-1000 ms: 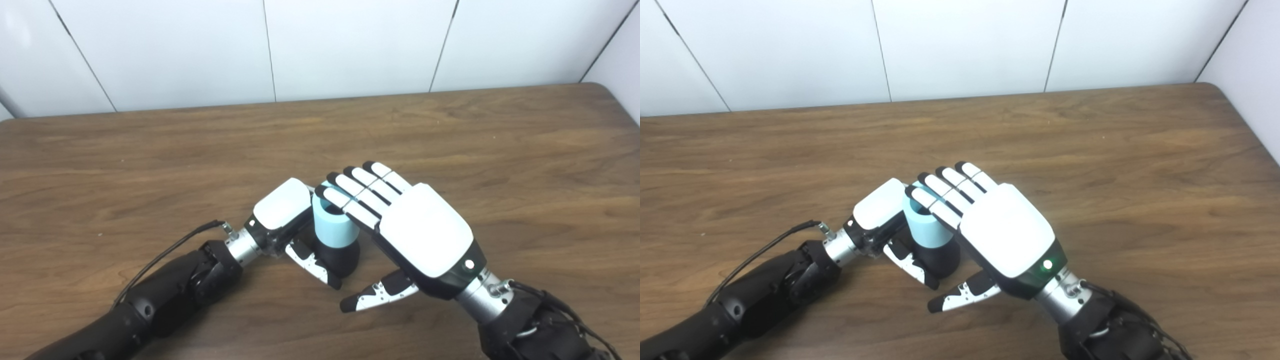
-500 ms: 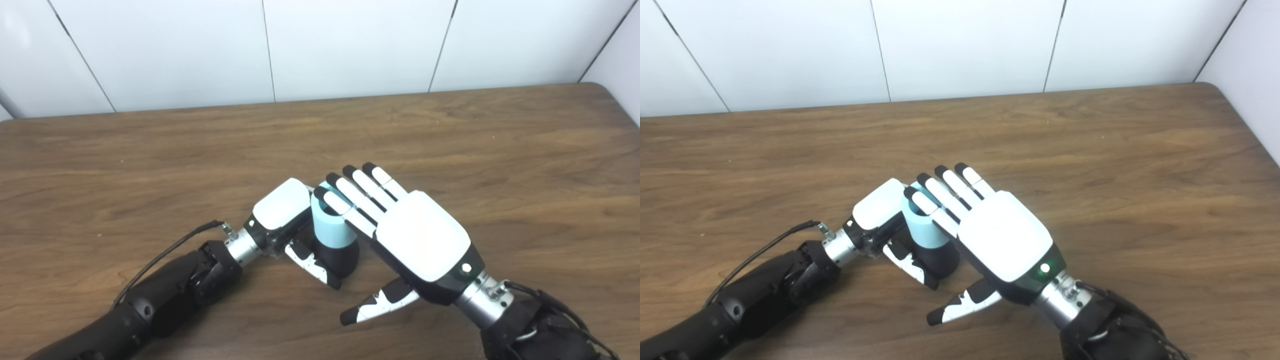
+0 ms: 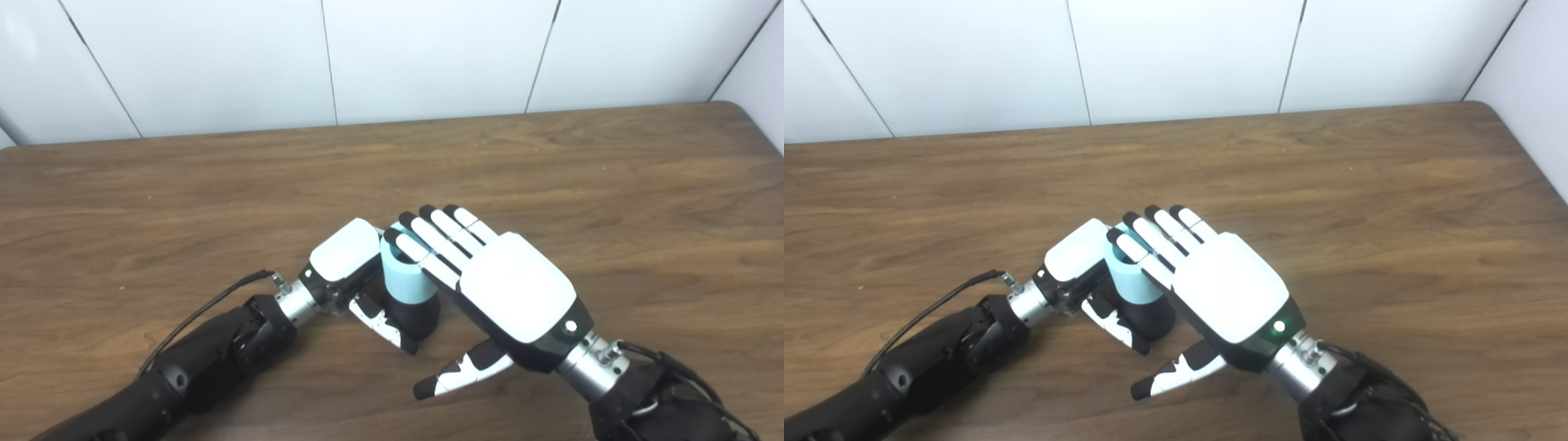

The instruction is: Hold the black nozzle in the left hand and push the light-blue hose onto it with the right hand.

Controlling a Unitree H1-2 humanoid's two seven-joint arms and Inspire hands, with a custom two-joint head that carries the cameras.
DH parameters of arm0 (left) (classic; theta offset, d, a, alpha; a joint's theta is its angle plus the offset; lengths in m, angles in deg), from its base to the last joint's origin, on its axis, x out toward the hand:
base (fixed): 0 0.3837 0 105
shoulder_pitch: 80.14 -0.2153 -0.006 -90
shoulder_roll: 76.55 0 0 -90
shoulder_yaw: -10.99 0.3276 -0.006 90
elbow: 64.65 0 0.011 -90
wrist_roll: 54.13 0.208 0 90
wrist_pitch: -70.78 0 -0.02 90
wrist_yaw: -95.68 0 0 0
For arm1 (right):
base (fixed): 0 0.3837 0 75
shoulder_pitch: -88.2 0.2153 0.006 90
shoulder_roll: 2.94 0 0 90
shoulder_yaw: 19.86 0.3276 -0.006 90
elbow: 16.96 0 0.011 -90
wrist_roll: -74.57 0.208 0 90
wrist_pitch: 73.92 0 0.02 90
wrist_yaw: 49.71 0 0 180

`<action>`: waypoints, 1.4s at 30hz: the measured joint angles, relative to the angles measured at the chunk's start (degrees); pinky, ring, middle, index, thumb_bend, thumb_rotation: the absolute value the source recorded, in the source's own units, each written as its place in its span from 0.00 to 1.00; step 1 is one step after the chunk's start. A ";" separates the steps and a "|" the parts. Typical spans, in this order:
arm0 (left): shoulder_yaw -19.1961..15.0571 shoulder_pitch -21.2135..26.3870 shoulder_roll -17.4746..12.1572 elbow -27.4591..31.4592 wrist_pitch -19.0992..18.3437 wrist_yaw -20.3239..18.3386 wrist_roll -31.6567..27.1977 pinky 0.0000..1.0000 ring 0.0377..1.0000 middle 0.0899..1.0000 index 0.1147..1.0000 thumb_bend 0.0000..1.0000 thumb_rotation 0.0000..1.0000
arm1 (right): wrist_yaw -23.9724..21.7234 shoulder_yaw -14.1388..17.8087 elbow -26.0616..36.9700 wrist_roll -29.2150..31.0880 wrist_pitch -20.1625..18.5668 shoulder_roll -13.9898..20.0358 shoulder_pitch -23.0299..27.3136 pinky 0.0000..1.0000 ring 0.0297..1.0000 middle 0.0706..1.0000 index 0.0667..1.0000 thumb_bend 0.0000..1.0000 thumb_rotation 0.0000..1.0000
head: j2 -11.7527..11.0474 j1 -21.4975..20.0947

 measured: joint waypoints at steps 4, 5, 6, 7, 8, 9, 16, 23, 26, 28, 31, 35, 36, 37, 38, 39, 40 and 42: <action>0.00 0.01 0.00 0.00 0.00 0.02 -0.01 0.41 0.48 0.45 0.40 0.52 0.00 | -0.26 0.00 0.09 0.12 -0.12 0.00 0.07 0.96 0.98 0.97 0.93 0.77 0.87 | 0.00 0.00; 0.00 0.01 -0.01 0.00 0.00 0.02 -0.02 0.41 0.48 0.45 0.40 0.52 0.00 | -0.35 0.00 0.11 0.16 -0.13 0.00 0.11 0.96 0.98 0.97 0.93 0.78 0.86 | 0.00 0.00; 0.00 0.01 -0.01 0.00 0.00 0.02 -0.04 0.41 0.48 0.45 0.40 0.52 0.00 | -0.44 0.00 0.13 0.18 -0.16 0.00 0.14 0.96 0.97 0.97 0.92 0.78 0.86 | 0.00 0.00; -0.01 0.01 -0.01 0.00 0.00 0.02 -0.05 0.41 0.48 0.45 0.40 0.52 0.00 | -0.47 -0.01 0.14 0.19 -0.18 0.00 0.17 0.96 0.97 0.97 0.92 0.78 0.86 | 0.00 0.00; -0.01 0.01 -0.01 0.00 0.00 0.02 -0.05 0.41 0.48 0.45 0.40 0.52 0.00 | -0.50 -0.01 0.14 0.21 -0.21 0.00 0.18 0.95 0.97 0.97 0.92 0.78 0.87 | 0.00 0.00; -0.02 0.01 -0.01 0.01 0.00 0.01 -0.05 0.41 0.48 0.45 0.40 0.52 0.00 | -0.51 -0.01 0.15 0.22 -0.23 0.00 0.19 0.95 0.97 0.97 0.92 0.78 0.87 | 0.00 0.00; -0.08 0.02 -0.02 0.02 0.01 -0.04 -0.03 0.42 0.49 0.45 0.40 0.52 0.00 | -1.04 -0.02 0.39 0.41 -0.63 -0.01 0.41 0.92 0.95 0.96 0.91 0.78 0.87 | 0.09 -0.09; 0.00 0.00 -0.02 0.02 0.01 0.10 -0.04 0.40 0.47 0.45 0.40 0.52 0.00 | -1.45 -0.13 0.40 0.49 -0.93 0.01 0.62 0.91 0.95 0.95 0.91 0.78 0.84 | 0.00 -0.09; 0.04 -0.01 -0.02 0.01 0.00 0.18 -0.03 0.41 0.48 0.45 0.40 0.52 0.00 | -1.44 -0.12 0.35 0.72 -0.98 0.02 0.60 0.93 0.96 0.96 0.92 0.78 0.84 | 0.00 -0.09; 0.03 -0.01 -0.01 0.01 0.01 0.16 -0.03 0.42 0.48 0.45 0.40 0.52 0.00 | -1.44 -0.12 0.31 0.82 -1.04 0.02 0.58 0.93 0.97 0.97 0.92 0.78 0.84 | -0.09 -0.09; 0.03 -0.01 -0.01 0.00 0.01 0.14 -0.08 0.41 0.48 0.45 0.40 0.52 0.00 | -1.44 -0.13 0.29 0.88 -1.12 0.02 0.53 0.94 0.98 0.98 0.93 0.78 0.85 | -0.09 -0.09; 0.08 -0.01 -0.01 -0.02 0.01 0.21 -0.17 0.42 0.48 0.45 0.40 0.52 0.00 | -1.90 -0.18 0.12 0.87 -1.27 0.06 0.28 0.95 0.99 0.99 0.94 0.77 0.86 | -0.09 -0.18; 0.08 -0.01 -0.01 -0.02 0.01 0.21 -0.16 0.42 0.48 0.45 0.40 0.52 0.00 | -2.73 -0.19 0.01 0.82 -1.45 0.07 0.12 0.96 0.99 0.99 0.95 0.77 0.87 | -0.09 -0.18; 0.09 -0.01 -0.02 -0.03 0.01 0.21 -0.16 0.42 0.48 0.45 0.40 0.52 0.00 | -2.87 -0.28 -0.12 0.90 -1.67 0.07 -0.11 0.96 1.00 0.99 0.94 0.77 0.87 | -0.17 -0.09; 0.11 -0.01 -0.02 -0.06 0.02 0.21 -0.17 0.42 0.48 0.45 0.40 0.52 0.00 | -2.97 -0.35 -0.05 0.90 -1.82 0.06 -0.12 0.96 1.00 0.99 0.94 0.78 0.88 | -0.18 -0.17; 0.11 0.00 -0.01 -0.07 0.02 0.20 -0.17 0.42 0.49 0.45 0.40 0.52 0.00 | -3.02 -0.37 -0.05 0.90 -1.86 0.07 -0.10 0.96 0.99 0.99 0.94 0.79 0.88 | -0.18 -0.18; 0.11 0.00 -0.01 -0.07 0.02 0.20 -0.17 0.42 0.49 0.45 0.40 0.52 0.00 | -3.03 -0.42 -0.05 0.90 -1.91 0.07 -0.10 0.95 0.99 0.99 0.94 0.79 0.88 | -0.18 -0.18; 0.11 0.01 -0.01 -0.07 0.02 0.16 -0.13 0.42 0.49 0.45 0.40 0.52 0.00 | -3.07 -0.47 -0.03 0.90 -2.03 0.07 -0.10 0.95 0.99 0.99 0.94 0.80 0.90 | -0.18 -0.18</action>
